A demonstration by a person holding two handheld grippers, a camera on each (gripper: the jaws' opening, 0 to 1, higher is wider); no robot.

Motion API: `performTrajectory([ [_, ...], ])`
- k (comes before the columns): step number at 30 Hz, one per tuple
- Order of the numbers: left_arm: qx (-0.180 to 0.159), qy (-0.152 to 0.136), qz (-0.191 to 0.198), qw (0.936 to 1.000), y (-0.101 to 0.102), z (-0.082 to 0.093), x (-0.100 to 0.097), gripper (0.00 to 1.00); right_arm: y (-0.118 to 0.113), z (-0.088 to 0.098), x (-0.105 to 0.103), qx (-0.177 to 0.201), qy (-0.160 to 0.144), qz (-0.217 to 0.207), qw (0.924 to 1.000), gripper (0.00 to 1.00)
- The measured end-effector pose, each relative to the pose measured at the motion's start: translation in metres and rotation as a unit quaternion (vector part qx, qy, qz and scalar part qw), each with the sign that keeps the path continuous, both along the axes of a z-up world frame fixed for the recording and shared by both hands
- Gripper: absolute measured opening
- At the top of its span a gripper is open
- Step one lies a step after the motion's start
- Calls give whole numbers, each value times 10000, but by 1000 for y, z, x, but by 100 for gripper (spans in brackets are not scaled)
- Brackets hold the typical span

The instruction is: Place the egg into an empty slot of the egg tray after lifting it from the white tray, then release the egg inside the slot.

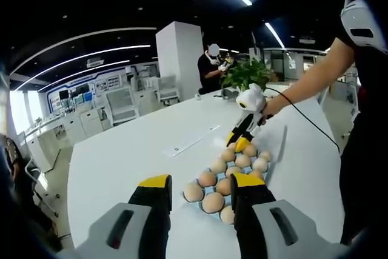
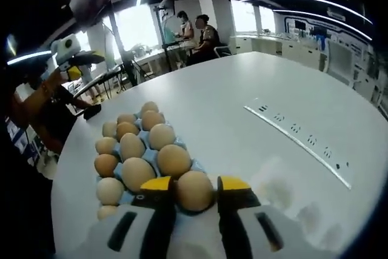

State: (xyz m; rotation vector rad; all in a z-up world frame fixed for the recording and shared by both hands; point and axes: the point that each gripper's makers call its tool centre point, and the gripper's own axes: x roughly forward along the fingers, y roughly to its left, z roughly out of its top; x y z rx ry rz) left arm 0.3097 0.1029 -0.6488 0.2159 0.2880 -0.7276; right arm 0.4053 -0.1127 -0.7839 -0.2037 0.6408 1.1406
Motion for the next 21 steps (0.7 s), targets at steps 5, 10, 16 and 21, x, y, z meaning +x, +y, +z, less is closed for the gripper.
performTrajectory([
  [5,-12,10,-5,10000,-1,0,0,39,-2,4,-1,156,-27,-79,9998,38],
  [10,-14,-8,-6,10000,-1,0,0,39,-1,9,-1,295,-197,27,9994,51],
  [16,-21,-18,-25,10000,-2,1,1,39,4,16,0,579,-176,-14,9982,73],
  [21,-31,-18,-20,10000,-1,1,0,39,9,19,-6,784,-201,87,9967,83],
])
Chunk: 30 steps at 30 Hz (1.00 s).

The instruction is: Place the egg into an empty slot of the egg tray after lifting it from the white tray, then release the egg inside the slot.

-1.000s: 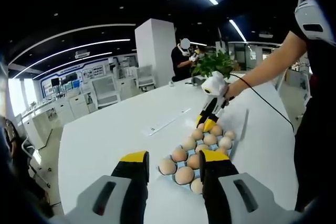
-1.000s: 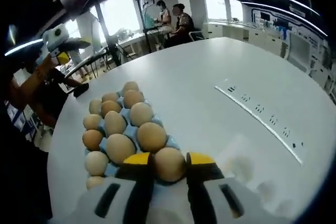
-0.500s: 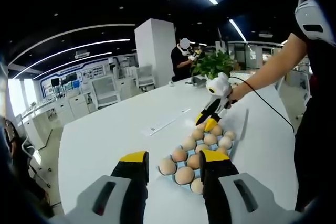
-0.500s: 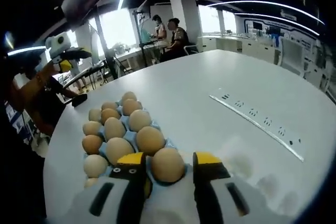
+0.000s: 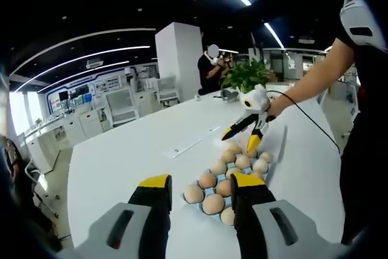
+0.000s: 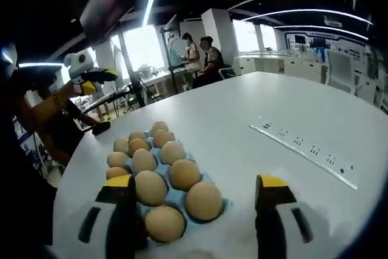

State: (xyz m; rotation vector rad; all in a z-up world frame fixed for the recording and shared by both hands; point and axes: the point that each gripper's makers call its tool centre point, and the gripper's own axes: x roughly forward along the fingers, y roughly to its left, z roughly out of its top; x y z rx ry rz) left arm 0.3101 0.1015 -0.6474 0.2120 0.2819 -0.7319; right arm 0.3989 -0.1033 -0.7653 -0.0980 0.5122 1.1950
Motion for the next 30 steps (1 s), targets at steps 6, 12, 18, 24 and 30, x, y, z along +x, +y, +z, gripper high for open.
performTrajectory([
  [6,13,19,-13,10000,-1,-1,-1,39,1,5,0,78,-86,30,9999,83],
  [12,-4,1,5,10000,0,0,1,39,-3,8,4,148,-111,-67,9998,81],
  [18,16,27,-8,10000,0,-1,0,39,-6,8,2,142,-153,-114,9997,80],
  [24,13,12,-13,10000,-1,0,0,39,-10,12,2,220,-209,-203,9993,79],
  [30,18,33,-16,10000,-1,-1,-1,39,-14,19,-1,315,-304,-262,9987,77],
])
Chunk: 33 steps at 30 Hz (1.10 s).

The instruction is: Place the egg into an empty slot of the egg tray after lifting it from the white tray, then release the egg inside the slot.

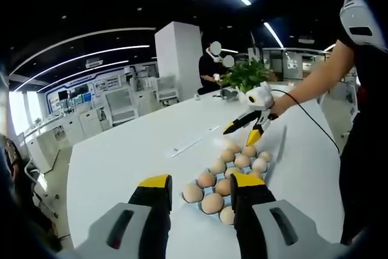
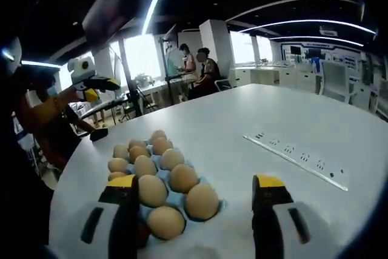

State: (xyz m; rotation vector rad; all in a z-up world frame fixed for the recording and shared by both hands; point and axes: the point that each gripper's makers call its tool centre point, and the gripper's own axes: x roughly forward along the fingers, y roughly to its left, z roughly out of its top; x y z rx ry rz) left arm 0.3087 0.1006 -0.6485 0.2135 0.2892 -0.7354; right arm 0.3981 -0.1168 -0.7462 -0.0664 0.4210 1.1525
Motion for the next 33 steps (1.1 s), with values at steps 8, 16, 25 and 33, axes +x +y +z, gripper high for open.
performTrajectory([
  [8,-1,-16,2,10000,1,1,-1,39,-7,3,-7,33,-84,-75,9999,76],
  [16,-7,-15,2,10000,0,1,-3,39,-15,6,-13,26,-179,-149,9997,75],
  [25,-15,-46,35,10000,3,3,-4,39,-24,14,-22,95,-368,-296,9988,74],
  [33,-22,-58,45,10000,3,3,-5,39,-34,30,-31,325,-503,-468,9971,73],
])
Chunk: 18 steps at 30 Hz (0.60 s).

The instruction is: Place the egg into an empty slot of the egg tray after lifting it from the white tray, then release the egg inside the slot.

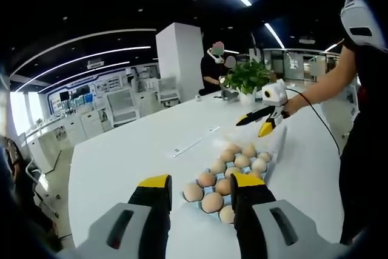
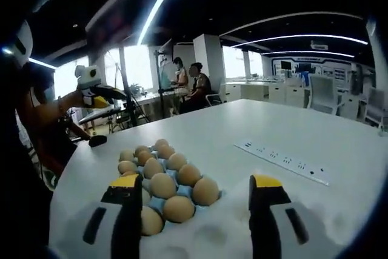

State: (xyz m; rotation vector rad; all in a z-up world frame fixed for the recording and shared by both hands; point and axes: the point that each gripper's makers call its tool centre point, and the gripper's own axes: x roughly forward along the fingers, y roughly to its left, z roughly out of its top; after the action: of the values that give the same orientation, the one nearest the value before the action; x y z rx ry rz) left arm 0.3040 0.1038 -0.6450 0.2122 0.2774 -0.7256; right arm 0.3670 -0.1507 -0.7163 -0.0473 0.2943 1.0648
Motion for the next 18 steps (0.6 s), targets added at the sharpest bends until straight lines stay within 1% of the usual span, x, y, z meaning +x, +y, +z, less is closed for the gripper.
performTrajectory([
  [3,-2,-10,8,10000,0,1,0,39,-5,5,-7,69,-65,-88,9999,73],
  [9,-11,3,-12,10000,-1,0,-1,39,-10,8,-25,29,-162,-149,9998,71],
  [11,-66,-26,-35,10000,-3,2,-2,39,-12,8,-32,-41,-187,-174,9997,70],
  [12,-98,-31,-27,9999,-3,2,-2,39,-12,10,-36,13,-216,-185,9996,70],
  [16,-94,-48,3,9999,-1,4,-2,39,-14,13,-46,-78,-308,-132,9994,70],
  [18,-101,-48,-17,9999,-1,3,-3,39,-14,18,-50,-86,-344,-105,9993,70],
])
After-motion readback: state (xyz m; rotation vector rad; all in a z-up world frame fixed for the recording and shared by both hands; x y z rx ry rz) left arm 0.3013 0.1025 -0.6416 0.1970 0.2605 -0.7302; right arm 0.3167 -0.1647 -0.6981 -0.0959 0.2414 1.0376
